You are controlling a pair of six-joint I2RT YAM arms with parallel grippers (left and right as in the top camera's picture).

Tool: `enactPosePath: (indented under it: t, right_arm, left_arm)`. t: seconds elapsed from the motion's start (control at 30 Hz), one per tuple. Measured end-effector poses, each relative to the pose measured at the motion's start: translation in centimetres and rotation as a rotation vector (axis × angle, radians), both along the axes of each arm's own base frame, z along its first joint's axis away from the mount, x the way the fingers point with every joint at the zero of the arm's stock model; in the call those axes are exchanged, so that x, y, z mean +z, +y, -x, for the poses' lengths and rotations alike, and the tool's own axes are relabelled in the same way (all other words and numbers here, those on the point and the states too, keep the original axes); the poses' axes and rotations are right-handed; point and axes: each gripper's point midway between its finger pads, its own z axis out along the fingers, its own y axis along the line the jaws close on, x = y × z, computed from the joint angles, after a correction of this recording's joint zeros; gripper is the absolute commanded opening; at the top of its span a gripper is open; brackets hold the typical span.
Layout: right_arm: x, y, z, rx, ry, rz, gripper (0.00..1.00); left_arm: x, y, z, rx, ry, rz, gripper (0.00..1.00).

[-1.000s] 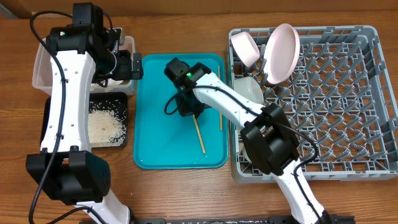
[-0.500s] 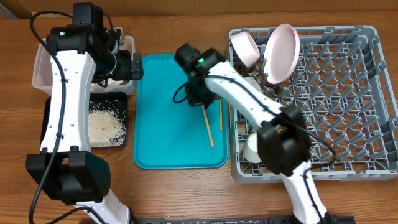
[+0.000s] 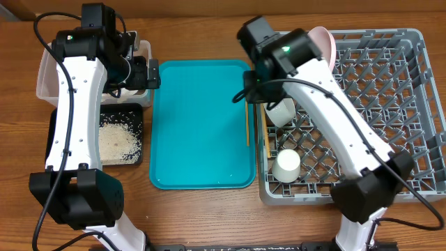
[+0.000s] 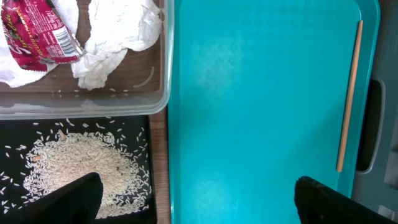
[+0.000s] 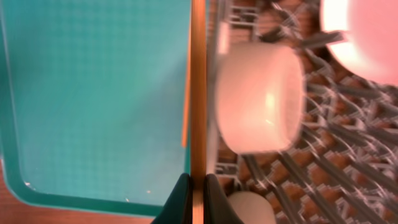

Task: Sort waste into correct bins and load items into the dishwasher
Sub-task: 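Carry the chopstick into the rack and release it between the tines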

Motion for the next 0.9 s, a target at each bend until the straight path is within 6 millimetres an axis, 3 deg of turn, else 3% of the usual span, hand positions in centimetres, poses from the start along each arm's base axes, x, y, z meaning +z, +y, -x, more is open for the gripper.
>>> enactPosePath:
  t: [0.37,0.6,0.9]
  right_arm:
    - [2.5,-4.1,2.0,-0.101,-0.003,0.079,0.04]
    - [3.5,-6.7,2.1,-0.168,-0.022,0.109,0.04]
    - [3.4,-9.1,1.3,-0.184,-0.022,0.140,0.04]
  left_arm:
    - [0.0,0.0,0.0,0.000,0.000,0.000,1.00]
    - [0.0,0.0,0.0,0.000,0.000,0.000,1.00]
    - [0.0,0.0,0.0,0.000,0.000,0.000,1.00]
